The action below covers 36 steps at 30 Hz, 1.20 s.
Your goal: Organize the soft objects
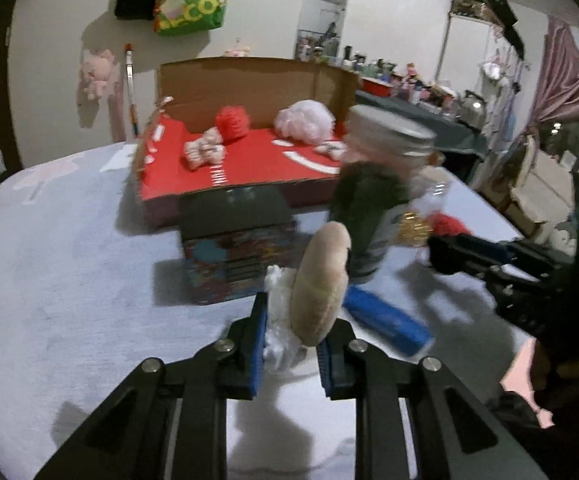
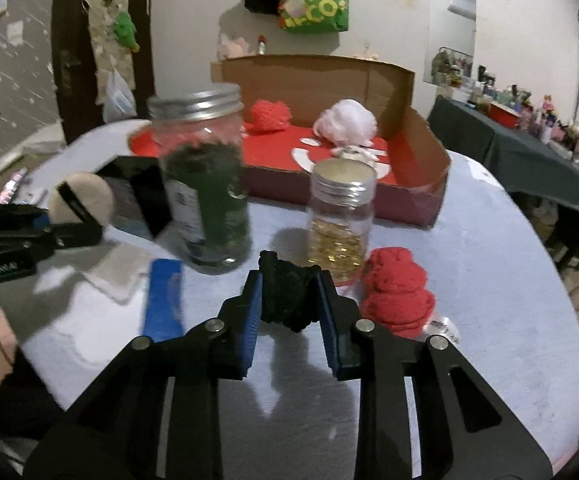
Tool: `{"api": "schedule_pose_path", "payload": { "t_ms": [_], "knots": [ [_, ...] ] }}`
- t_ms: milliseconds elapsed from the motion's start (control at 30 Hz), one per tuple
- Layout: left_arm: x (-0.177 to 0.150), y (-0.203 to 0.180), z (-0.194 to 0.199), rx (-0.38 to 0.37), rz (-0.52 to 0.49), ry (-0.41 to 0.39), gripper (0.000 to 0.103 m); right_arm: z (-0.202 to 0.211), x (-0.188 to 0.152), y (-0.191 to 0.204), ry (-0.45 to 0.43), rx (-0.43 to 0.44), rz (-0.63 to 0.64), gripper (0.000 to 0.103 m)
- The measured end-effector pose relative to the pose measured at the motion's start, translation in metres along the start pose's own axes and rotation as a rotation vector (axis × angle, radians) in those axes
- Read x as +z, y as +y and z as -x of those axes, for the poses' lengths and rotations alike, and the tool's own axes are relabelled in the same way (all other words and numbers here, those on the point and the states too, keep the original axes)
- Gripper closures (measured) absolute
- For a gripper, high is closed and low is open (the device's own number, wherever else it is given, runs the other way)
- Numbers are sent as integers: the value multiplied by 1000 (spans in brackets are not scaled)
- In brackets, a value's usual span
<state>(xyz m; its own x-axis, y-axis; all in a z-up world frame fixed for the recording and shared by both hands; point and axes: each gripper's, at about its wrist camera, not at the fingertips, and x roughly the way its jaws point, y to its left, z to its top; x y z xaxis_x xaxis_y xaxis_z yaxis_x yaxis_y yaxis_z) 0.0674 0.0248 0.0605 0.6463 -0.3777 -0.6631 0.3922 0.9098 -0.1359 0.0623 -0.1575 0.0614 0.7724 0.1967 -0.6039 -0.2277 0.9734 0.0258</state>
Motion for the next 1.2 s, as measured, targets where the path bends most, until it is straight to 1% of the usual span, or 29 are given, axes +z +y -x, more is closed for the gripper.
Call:
{"api": "schedule_pose_path", "payload": {
  "t_ms": [100,200,233,267,400,567,633,667,733,800,833,900,933,967,1000,1033,1067,1100,1200],
  "knots": [
    [3,-5,0,-36,1,-2,81,0,2,4,-6,25,5,82],
    [6,-5,-6,-83,25,15,81,-2,5,6,0,56,-8,84],
    [6,-6,-7,-89,29,19,81,-3,6,6,0,60,-13,88],
    [6,-6,-9,-91,32,22,81,-3,6,5,2,60,-13,95],
    [6,-4,-11,-96,43,32,81,-5,6,1,12,86,-40,95],
    [5,-5,-18,-97,35,56,81,-8,3,0,27,94,-43,95],
    [2,-5,-22,-88,30,68,80,-8,2,0,31,98,-41,95],
    [-1,-6,-24,-69,20,75,79,-7,1,1,32,104,-42,95],
    [-4,-5,-25,-52,10,81,69,-8,0,1,47,132,-42,95],
    [-6,-4,-24,-32,12,72,42,-9,-2,2,58,131,-39,94],
    [-7,-3,-21,-19,13,61,38,-10,-3,3,63,128,-34,94],
    [-7,-1,-16,-8,10,38,32,-9,-4,3,68,118,-33,88],
    [-6,-1,-14,-1,6,30,29,-9,-5,2,70,112,-36,80],
    [-6,1,-10,15,2,19,26,-9,-6,2,71,107,-36,65],
    [-5,1,-8,23,0,11,26,-8,-7,2,66,98,-35,52],
    [-4,2,-7,29,-1,4,26,-6,-8,2,54,97,-31,25],
    [-4,2,-4,29,-5,-3,24,-4,-9,4,36,97,-24,21],
    [-3,2,-3,25,-9,-6,20,-2,-9,5,27,94,-16,21],
    [-2,-2,2,1,-20,-27,11,-4,-10,7,38,92,-11,21]
  ]
}}
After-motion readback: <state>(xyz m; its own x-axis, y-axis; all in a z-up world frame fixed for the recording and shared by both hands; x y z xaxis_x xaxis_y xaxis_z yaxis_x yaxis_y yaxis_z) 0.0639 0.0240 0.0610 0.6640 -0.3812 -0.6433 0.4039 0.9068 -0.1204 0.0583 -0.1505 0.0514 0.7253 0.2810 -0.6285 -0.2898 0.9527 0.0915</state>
